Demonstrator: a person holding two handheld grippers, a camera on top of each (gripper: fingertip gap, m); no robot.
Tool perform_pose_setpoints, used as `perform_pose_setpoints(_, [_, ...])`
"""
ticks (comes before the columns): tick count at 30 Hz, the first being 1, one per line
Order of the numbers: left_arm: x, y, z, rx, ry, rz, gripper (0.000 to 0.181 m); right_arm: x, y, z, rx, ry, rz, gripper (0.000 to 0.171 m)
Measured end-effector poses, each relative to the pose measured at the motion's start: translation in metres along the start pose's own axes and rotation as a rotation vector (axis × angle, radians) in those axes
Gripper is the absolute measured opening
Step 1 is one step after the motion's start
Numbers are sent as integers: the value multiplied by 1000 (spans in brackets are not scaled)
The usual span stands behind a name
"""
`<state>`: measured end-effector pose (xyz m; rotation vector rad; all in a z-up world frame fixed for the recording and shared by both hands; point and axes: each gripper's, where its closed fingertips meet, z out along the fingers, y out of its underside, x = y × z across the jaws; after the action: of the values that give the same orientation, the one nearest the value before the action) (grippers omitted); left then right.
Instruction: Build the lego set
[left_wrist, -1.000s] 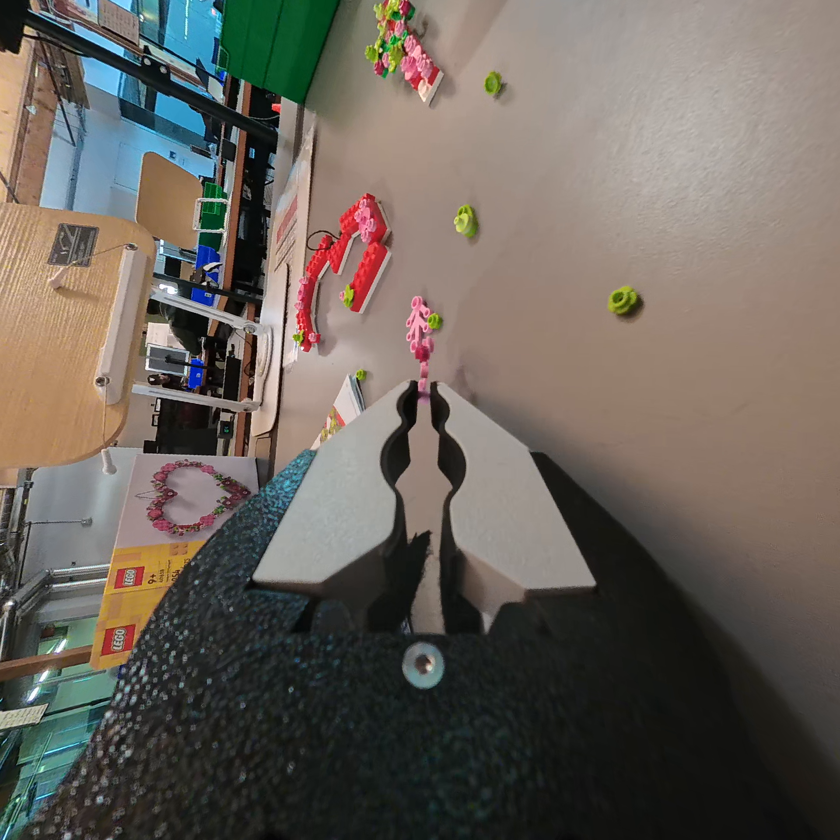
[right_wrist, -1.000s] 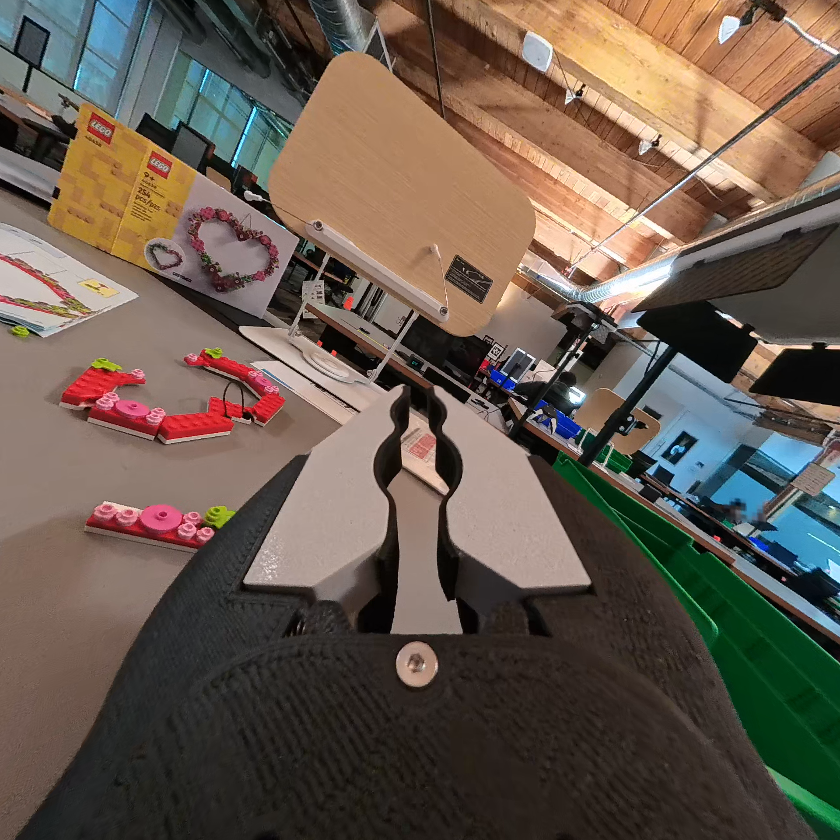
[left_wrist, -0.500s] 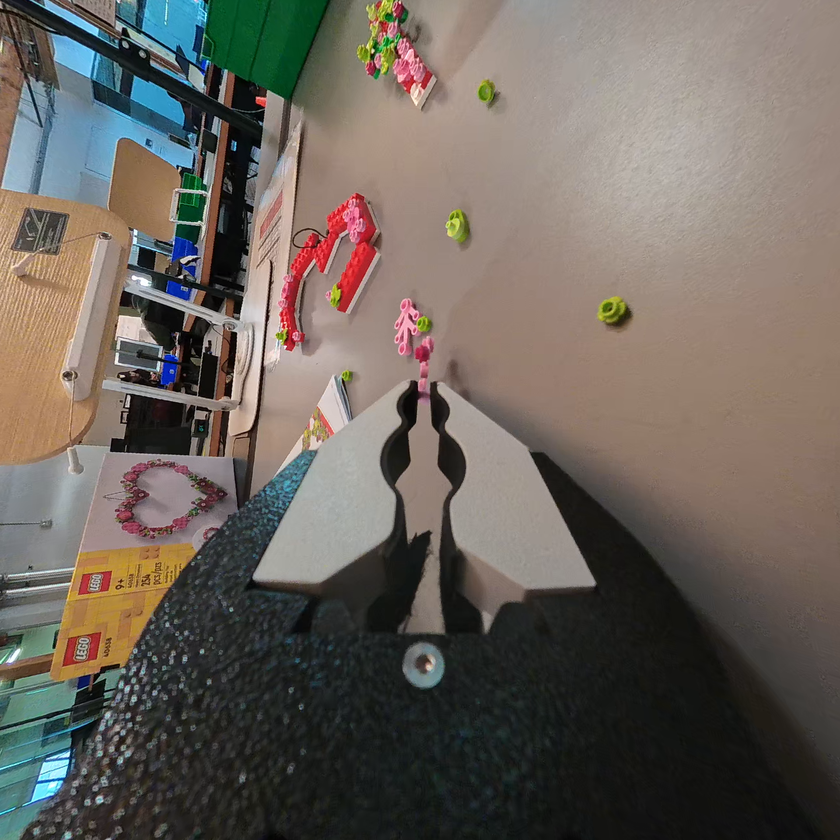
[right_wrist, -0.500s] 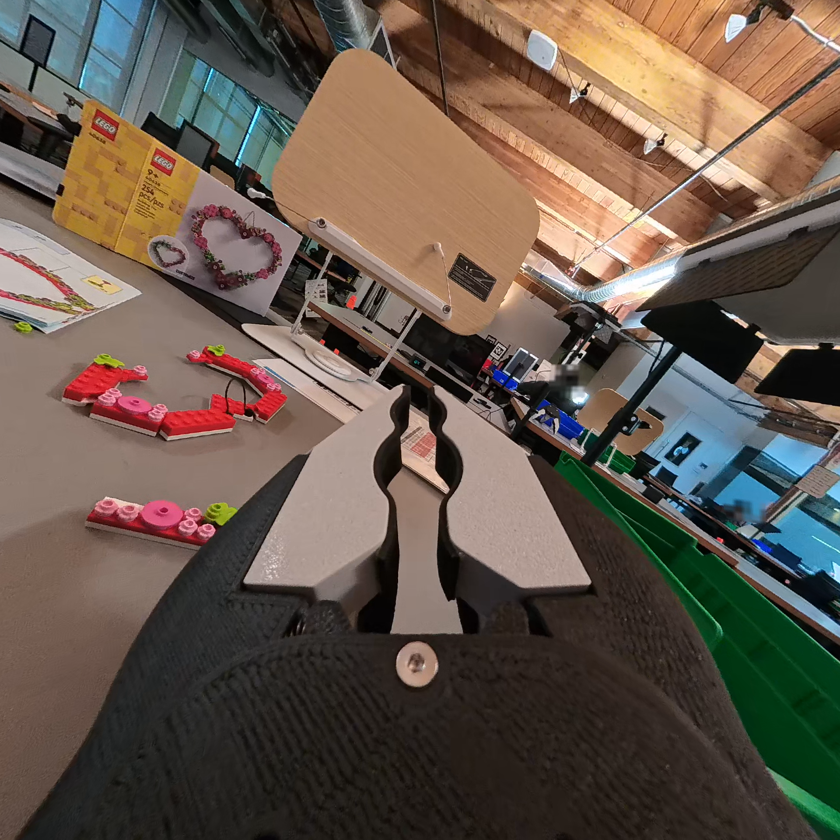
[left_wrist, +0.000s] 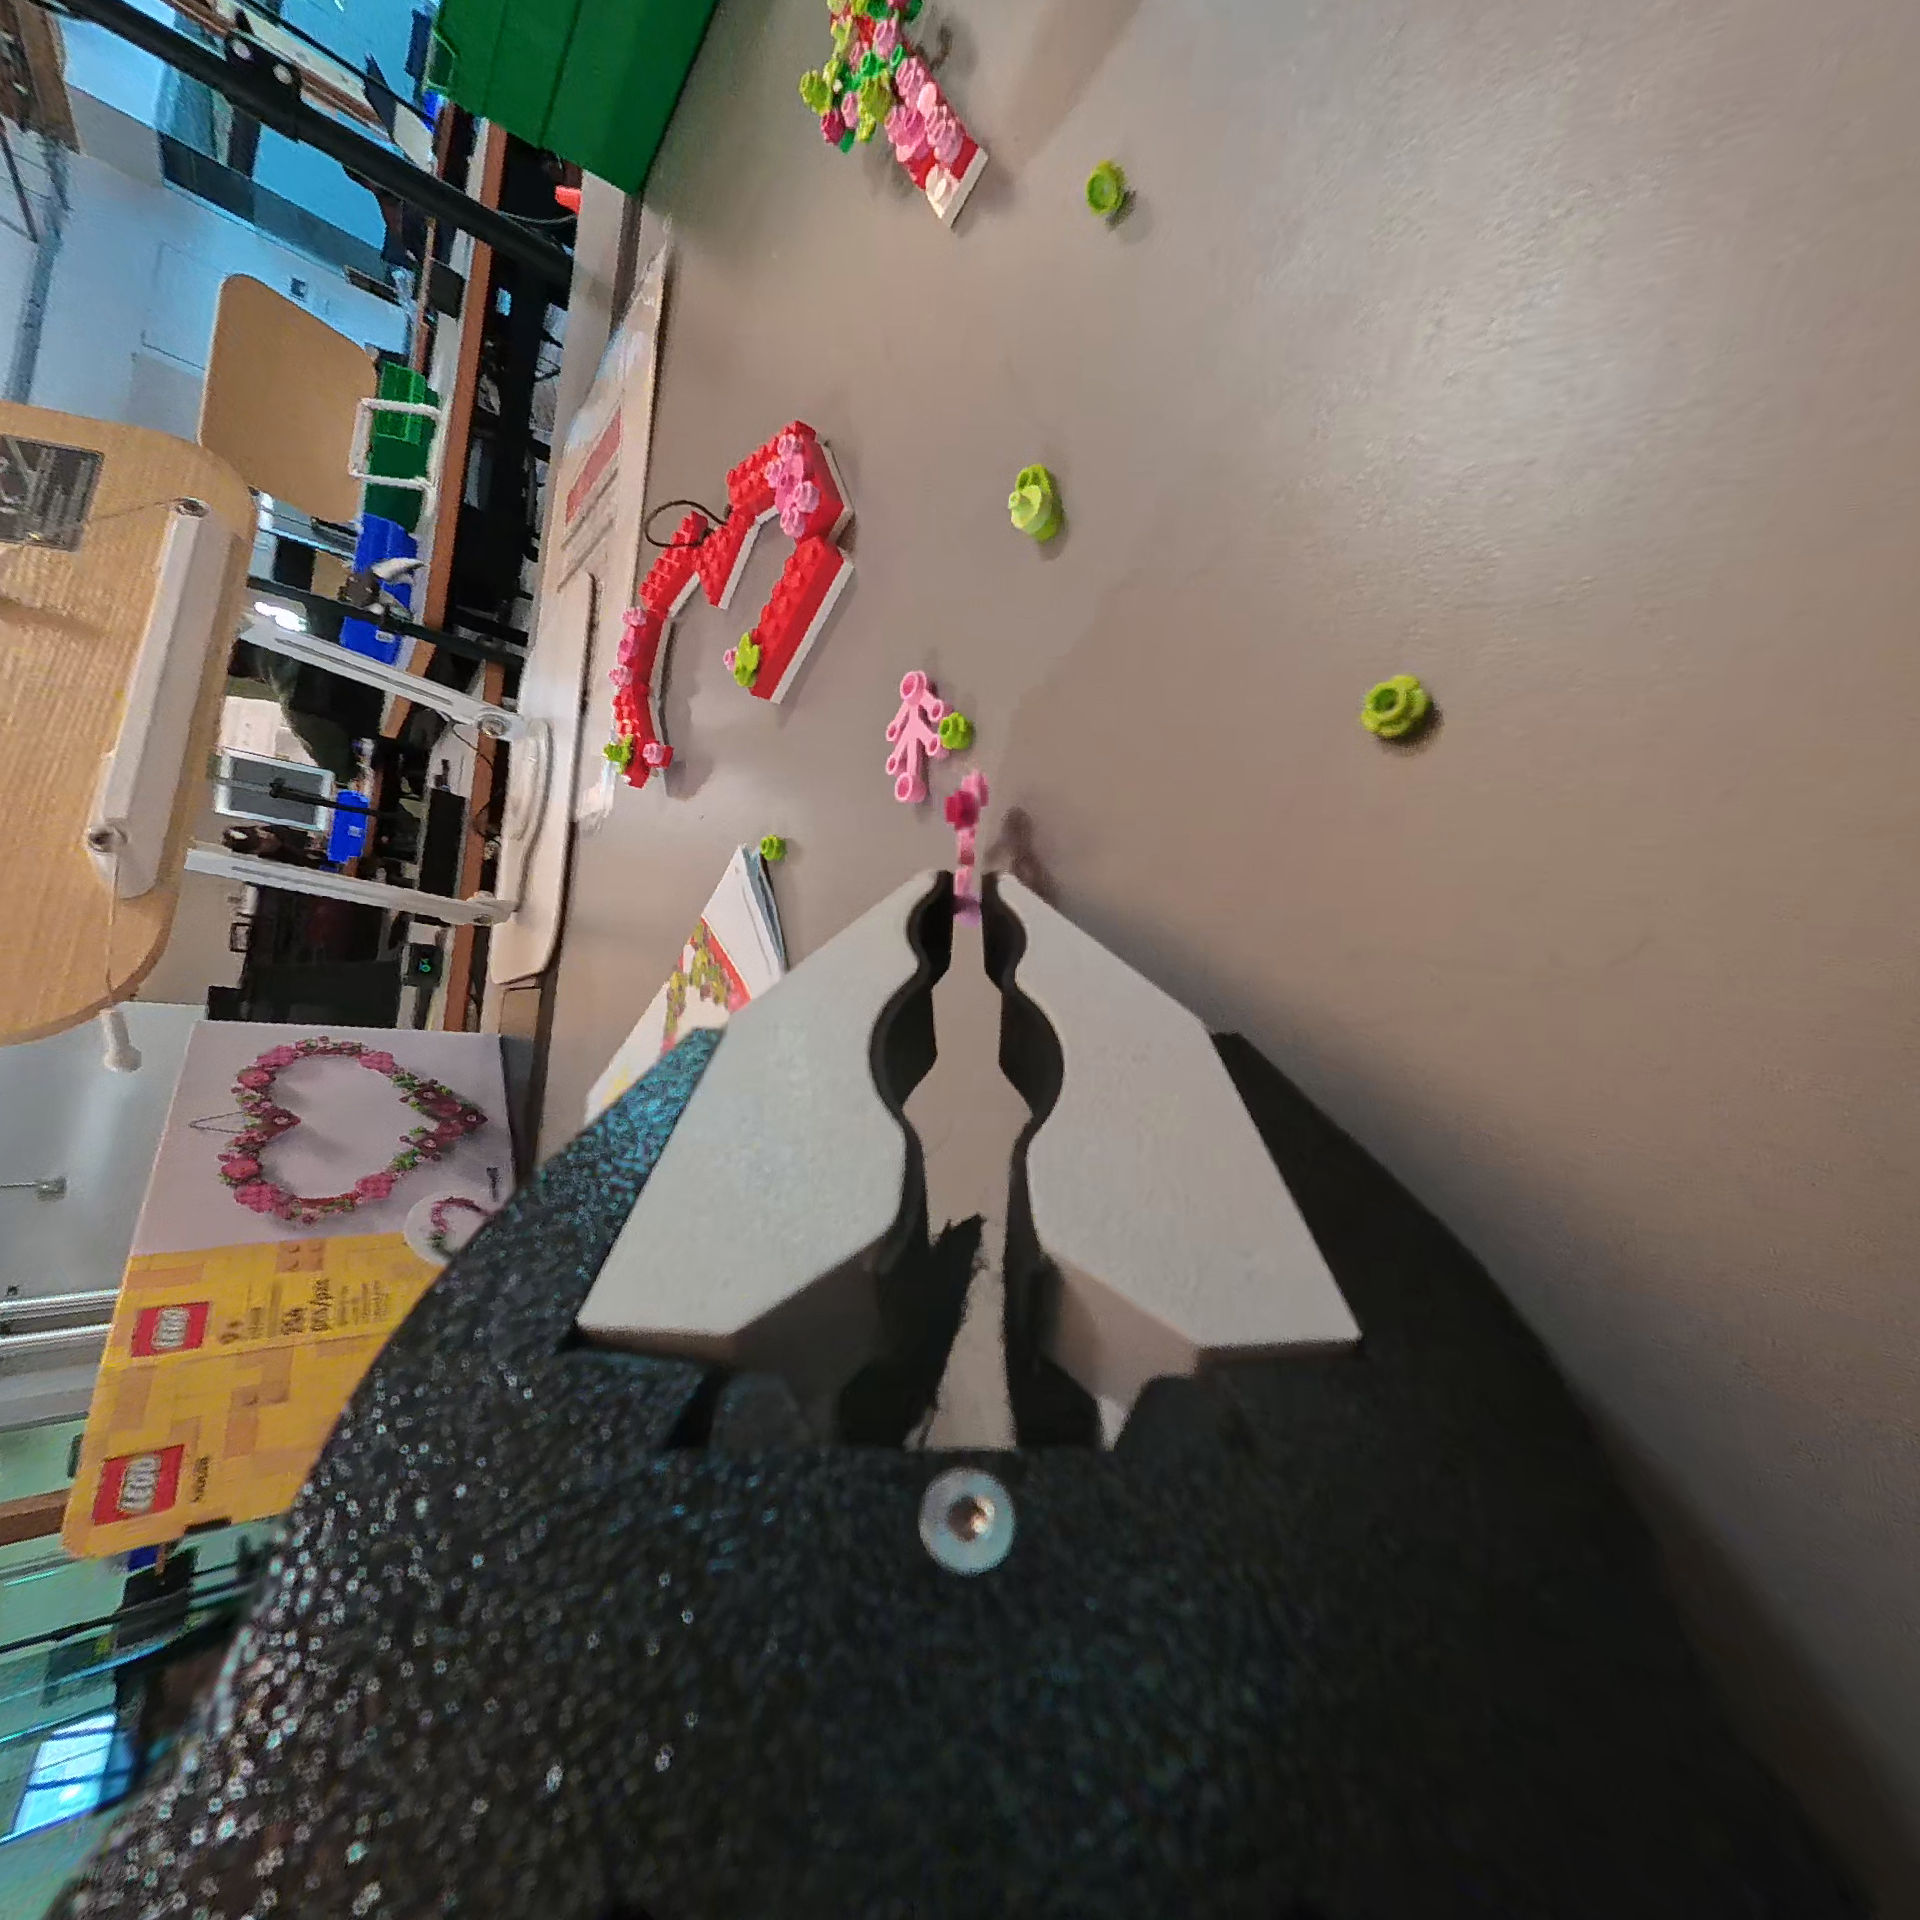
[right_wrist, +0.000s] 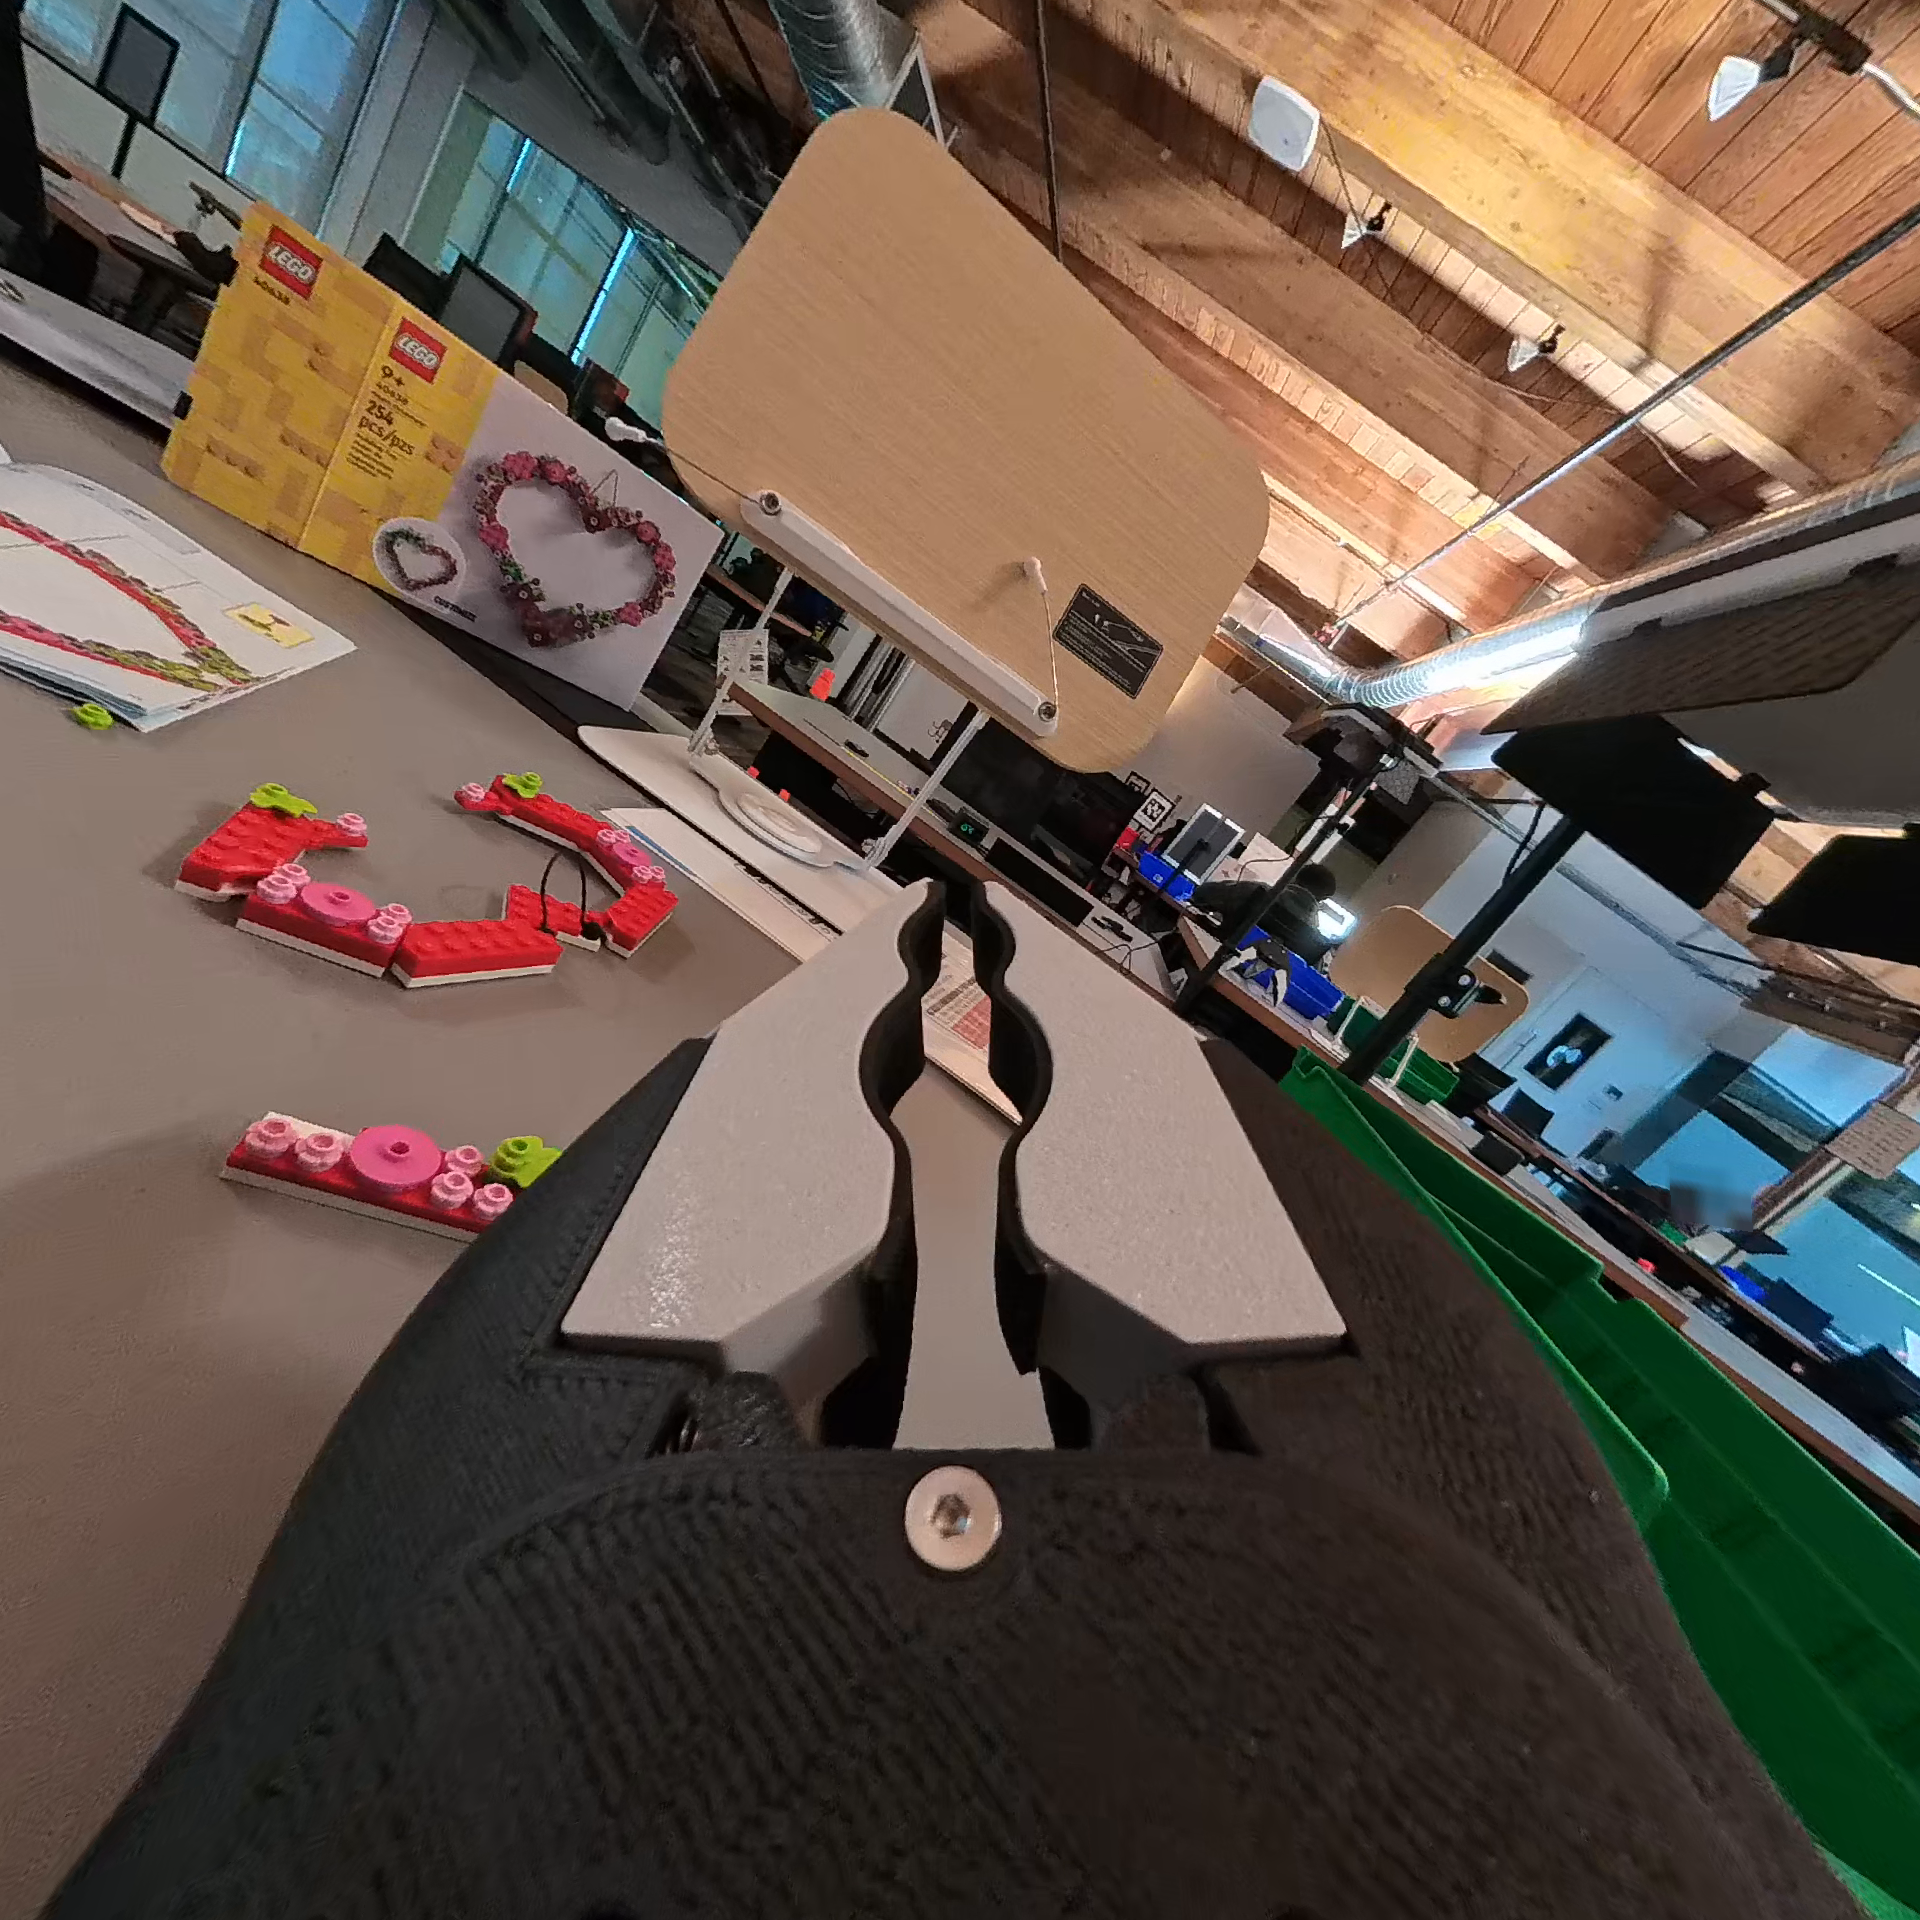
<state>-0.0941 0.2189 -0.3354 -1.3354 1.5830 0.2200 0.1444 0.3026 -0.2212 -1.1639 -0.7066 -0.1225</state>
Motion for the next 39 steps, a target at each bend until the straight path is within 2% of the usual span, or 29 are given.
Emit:
perform_pose_setpoints(8, [2, 5, -1, -31, 72, -156, 3, -2, 0, 1, 1, -7, -6, 3])
perform_pose_setpoints(14, [3, -1, -5, 24, 192, -448, 23, -4, -4, 0, 22, -22, 6, 3])
perform_pose_setpoints(21, [-1, -8, -9, 89, 237, -569, 29, -4, -4, -1, 23, -21, 1, 3])
perform_pose_setpoints(25, [-38, -17, -28, 222, 107, -642, 29, -2, -5, -1, 29, -10, 8, 3])
perform_pose_setpoints(27, [-69, -21, -51, 290, 11, -702, 36, -1, -6, -2, 37, -7, 11, 3])
perform_pose_setpoints(29, [-113, -20, -87, 338, -153, -759, 37, -2, -7, -3, 42, -13, 10, 3])
perform_pose_setpoints(31, [-164, -4, -129, 319, -359, -827, 31, -2, -8, -3, 46, -11, 13, 3])
perform_pose_setpoints(32, [-189, 14, -151, 262, -476, -880, 24, -1, -7, -3, 45, -11, 16, 3])
perform_pose_setpoints(34, [-227, 50, -192, 129, -632, -947, 23, -1, -7, -3, 45, -11, 21, 3])
perform_pose_setpoints(37, [-260, 117, -232, -99, -771, -998, 20, -1, -6, -3, 42, -10, 22, 4])
perform_pose_setpoints(39, [-262, 171, -237, -274, -750, -1086, 18, -1, -6, -3, 40, -10, 20, 4])
